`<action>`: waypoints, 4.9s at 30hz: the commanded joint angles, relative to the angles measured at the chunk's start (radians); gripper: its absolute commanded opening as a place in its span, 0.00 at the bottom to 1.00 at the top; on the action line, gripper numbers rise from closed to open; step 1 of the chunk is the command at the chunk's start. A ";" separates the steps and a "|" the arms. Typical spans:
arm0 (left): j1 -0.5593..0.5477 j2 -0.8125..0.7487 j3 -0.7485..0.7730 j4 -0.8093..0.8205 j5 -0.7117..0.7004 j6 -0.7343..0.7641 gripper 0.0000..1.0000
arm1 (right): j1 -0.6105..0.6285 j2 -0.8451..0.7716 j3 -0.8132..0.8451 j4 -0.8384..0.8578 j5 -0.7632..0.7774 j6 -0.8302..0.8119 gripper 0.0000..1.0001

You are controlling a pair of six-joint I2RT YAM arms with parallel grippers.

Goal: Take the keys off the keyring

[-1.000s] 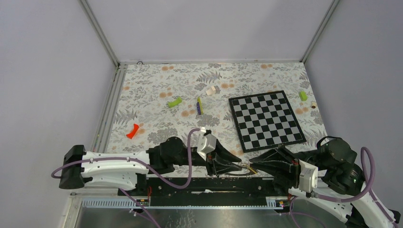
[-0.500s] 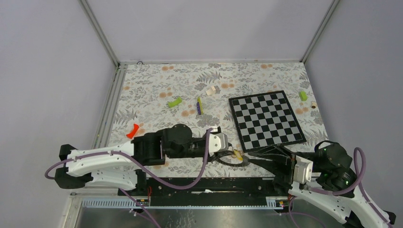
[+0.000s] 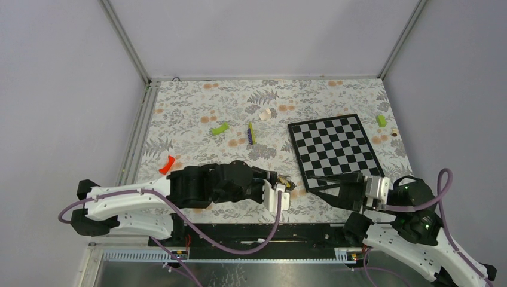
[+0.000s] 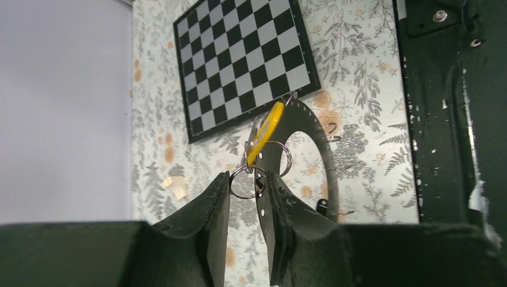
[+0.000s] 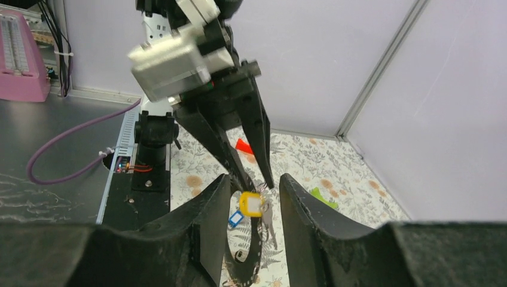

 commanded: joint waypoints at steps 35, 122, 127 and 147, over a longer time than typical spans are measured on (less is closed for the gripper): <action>-0.046 -0.094 0.000 0.204 0.123 0.279 0.00 | 0.002 0.242 0.096 0.046 0.064 0.304 0.37; 0.591 -0.569 -0.585 0.137 -0.208 -1.220 0.83 | -0.027 1.702 0.572 -0.397 0.818 1.098 0.28; 0.590 -0.558 -0.578 0.136 -0.205 -1.223 0.83 | -0.027 1.654 0.571 -0.379 0.820 1.068 0.12; 0.590 -0.596 -0.501 0.160 -0.243 -1.186 0.83 | -0.021 1.019 0.217 0.122 0.637 0.672 0.00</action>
